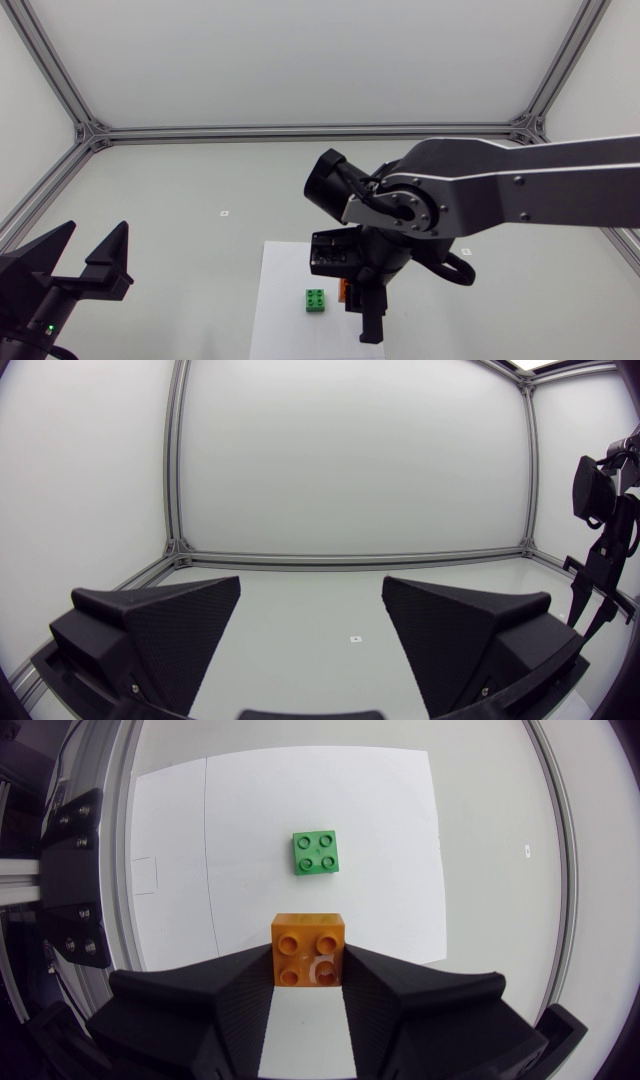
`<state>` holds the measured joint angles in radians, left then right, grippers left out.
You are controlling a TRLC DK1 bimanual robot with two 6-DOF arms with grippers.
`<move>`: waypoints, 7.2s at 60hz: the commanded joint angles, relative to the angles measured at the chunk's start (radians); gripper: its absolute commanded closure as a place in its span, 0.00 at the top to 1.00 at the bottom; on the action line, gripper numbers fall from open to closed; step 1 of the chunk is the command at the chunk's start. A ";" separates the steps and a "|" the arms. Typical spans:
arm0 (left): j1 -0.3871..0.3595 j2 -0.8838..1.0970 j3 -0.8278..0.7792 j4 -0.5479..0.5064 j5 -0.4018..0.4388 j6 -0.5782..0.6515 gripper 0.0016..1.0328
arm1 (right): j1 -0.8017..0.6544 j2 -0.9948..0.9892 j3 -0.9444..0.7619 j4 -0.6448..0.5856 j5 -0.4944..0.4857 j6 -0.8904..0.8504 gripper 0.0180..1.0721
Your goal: Pick up the orange 2x2 brick with the right arm and stack it on top of the green 2x2 brick in the center
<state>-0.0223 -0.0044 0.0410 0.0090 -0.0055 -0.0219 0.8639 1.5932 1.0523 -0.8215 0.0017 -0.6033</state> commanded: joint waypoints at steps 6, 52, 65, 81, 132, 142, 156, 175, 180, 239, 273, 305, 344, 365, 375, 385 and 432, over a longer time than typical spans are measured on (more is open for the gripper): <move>0.004 -0.008 -0.041 -0.015 0.004 0.013 0.96 | 0.037 0.091 0.060 0.019 0.009 -0.004 0.19; 0.004 -0.008 -0.041 -0.015 0.004 0.013 0.96 | 0.063 0.272 0.161 0.061 0.009 -0.043 0.20; 0.004 -0.008 -0.041 -0.015 0.004 0.013 0.96 | 0.066 0.284 0.173 0.055 0.020 -0.038 0.20; 0.004 -0.008 -0.041 -0.015 0.004 0.013 0.96 | 0.067 0.300 0.181 0.048 0.020 -0.027 0.20; 0.004 -0.008 -0.041 -0.015 0.004 0.013 0.96 | 0.078 0.317 0.172 0.050 0.021 -0.013 0.20; 0.004 -0.008 -0.041 -0.015 0.004 0.013 0.96 | 0.073 0.315 0.173 0.044 0.029 -0.013 0.20; 0.004 -0.008 -0.041 -0.014 0.004 0.013 0.96 | 0.072 0.329 0.176 0.039 0.029 -0.010 0.20; 0.004 -0.008 -0.041 -0.015 0.004 0.013 0.96 | 0.069 0.425 0.224 -0.027 0.035 0.000 0.20; 0.004 -0.008 -0.041 -0.015 0.004 0.013 0.96 | 0.066 0.441 0.227 -0.033 0.032 -0.004 0.20; 0.004 -0.008 -0.041 -0.015 0.004 0.013 0.96 | 0.050 0.461 0.150 0.048 0.014 -0.015 0.20; 0.004 -0.008 -0.041 -0.015 0.004 0.013 0.96 | 0.038 0.448 0.135 0.045 0.021 -0.050 0.20; 0.004 -0.008 -0.041 -0.015 0.004 0.013 0.96 | 0.041 0.398 0.135 0.027 0.021 -0.046 0.23; 0.004 -0.008 -0.041 -0.015 0.004 0.013 0.96 | 0.044 0.393 0.156 0.007 0.024 -0.038 0.28; 0.004 -0.008 -0.041 -0.015 0.004 0.013 0.96 | 0.044 0.393 0.160 0.008 0.030 -0.033 0.37; 0.004 -0.008 -0.041 -0.015 0.004 0.013 0.96 | 0.044 0.392 0.160 0.008 0.032 -0.033 0.43; 0.004 -0.008 -0.041 -0.014 0.004 0.013 0.96 | 0.044 0.392 0.163 0.012 0.034 -0.032 0.53; 0.004 -0.008 -0.041 -0.015 0.004 0.013 0.96 | 0.050 0.329 0.189 0.007 0.026 -0.021 0.69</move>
<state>-0.0223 -0.0044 0.0410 0.0086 -0.0055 -0.0219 0.9119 1.9606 1.2346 -0.7971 0.0277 -0.6327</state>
